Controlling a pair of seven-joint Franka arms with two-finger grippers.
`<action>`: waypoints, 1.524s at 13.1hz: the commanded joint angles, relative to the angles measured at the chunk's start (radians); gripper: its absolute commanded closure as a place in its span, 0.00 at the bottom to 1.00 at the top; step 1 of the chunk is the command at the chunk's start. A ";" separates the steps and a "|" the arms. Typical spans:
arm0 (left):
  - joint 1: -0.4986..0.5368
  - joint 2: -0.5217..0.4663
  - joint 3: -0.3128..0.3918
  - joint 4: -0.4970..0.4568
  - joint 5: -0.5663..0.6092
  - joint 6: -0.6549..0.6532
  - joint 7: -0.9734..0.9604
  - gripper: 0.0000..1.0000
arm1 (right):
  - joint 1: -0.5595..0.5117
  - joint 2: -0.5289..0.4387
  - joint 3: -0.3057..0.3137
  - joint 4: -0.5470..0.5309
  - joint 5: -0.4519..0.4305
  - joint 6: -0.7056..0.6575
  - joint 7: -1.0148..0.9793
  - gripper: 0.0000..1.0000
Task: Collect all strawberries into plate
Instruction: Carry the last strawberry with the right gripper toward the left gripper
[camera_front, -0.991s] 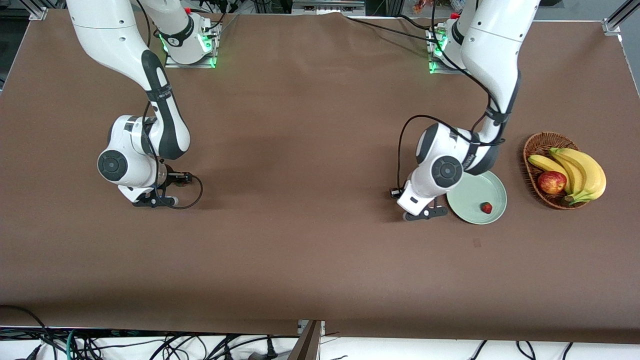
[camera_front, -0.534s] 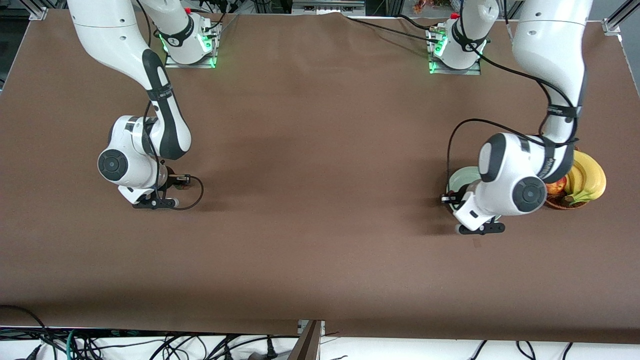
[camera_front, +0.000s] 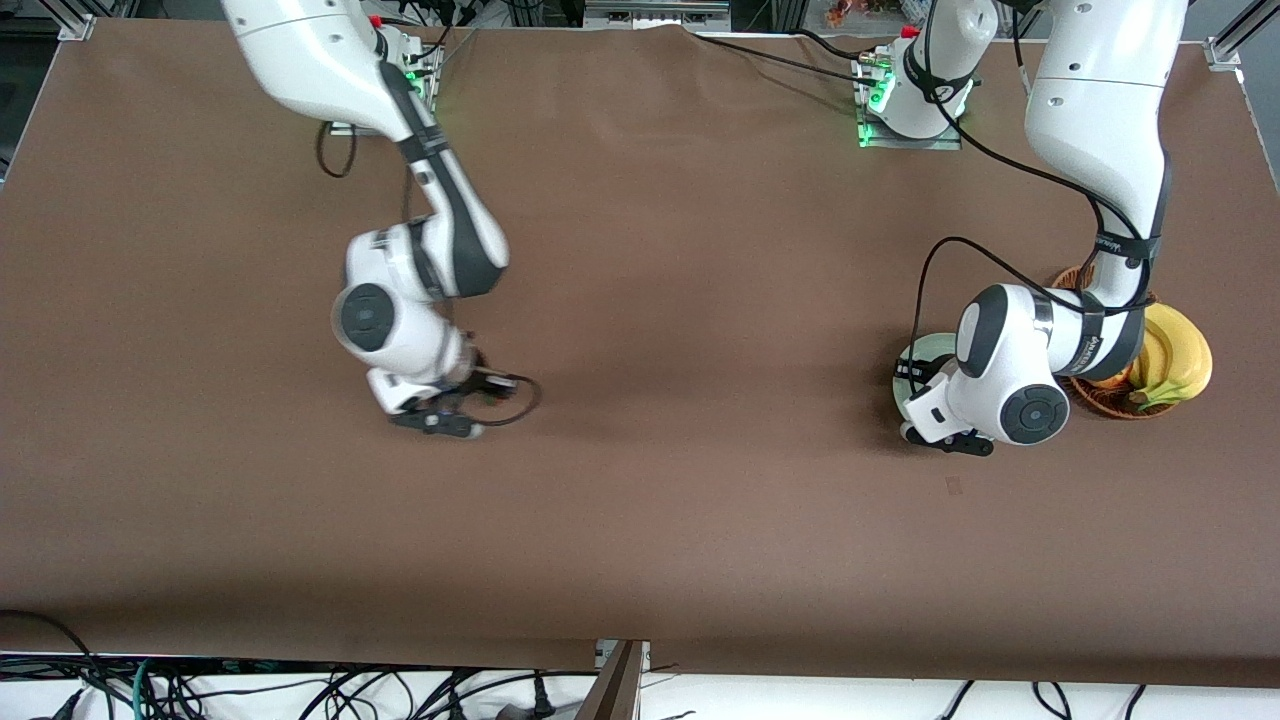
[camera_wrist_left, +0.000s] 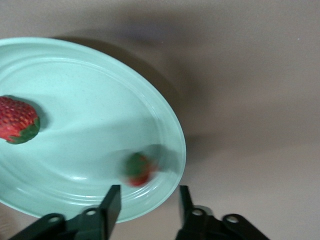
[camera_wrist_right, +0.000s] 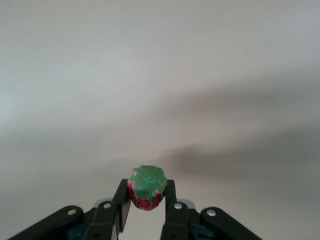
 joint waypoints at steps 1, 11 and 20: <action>0.007 -0.004 -0.001 0.013 0.022 -0.019 0.040 0.00 | 0.109 0.184 -0.007 0.277 0.002 0.003 0.285 0.90; 0.012 -0.218 -0.015 0.111 -0.027 -0.154 -0.067 0.00 | 0.312 0.480 -0.018 0.618 -0.002 0.298 0.791 0.90; -0.071 -0.147 -0.015 0.108 -0.099 -0.010 -0.210 0.00 | 0.237 0.323 -0.071 0.623 -0.033 -0.030 0.511 0.00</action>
